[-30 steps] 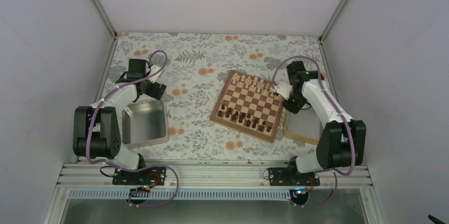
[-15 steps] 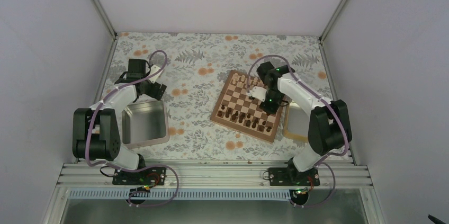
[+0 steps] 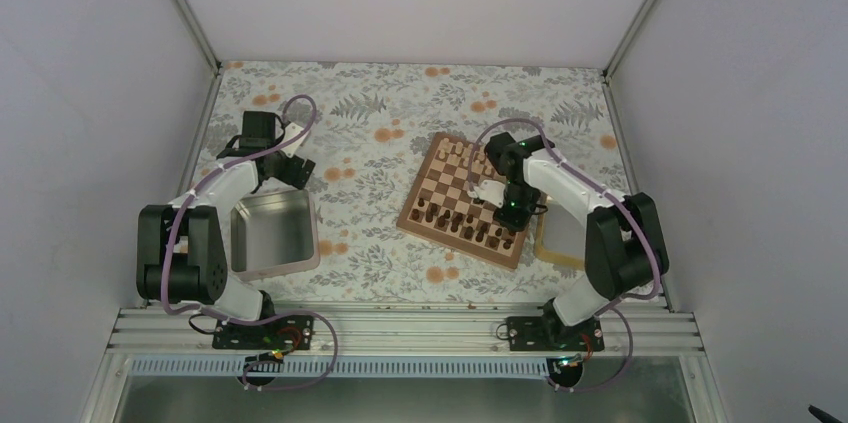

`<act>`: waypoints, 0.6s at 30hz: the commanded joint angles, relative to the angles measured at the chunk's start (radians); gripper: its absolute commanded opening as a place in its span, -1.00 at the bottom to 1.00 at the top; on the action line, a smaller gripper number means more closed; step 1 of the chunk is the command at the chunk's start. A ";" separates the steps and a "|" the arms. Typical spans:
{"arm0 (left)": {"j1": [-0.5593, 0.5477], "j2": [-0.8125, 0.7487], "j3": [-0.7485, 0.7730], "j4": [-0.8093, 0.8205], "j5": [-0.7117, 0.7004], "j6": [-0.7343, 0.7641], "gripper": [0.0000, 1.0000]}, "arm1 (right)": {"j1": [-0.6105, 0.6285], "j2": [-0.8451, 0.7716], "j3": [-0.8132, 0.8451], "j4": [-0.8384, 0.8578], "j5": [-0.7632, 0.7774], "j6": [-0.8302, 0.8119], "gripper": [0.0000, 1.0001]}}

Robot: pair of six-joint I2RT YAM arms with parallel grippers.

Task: Set up the chess pieces on the board
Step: Place the chess piece on the chessboard.

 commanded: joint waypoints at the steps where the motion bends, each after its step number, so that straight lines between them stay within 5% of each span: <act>1: -0.005 -0.023 0.027 -0.005 0.015 0.007 1.00 | 0.007 -0.039 -0.028 -0.009 0.017 0.024 -0.74; 18: -0.006 -0.027 0.020 -0.001 0.014 0.007 1.00 | 0.008 -0.023 -0.028 0.011 0.011 0.029 -0.69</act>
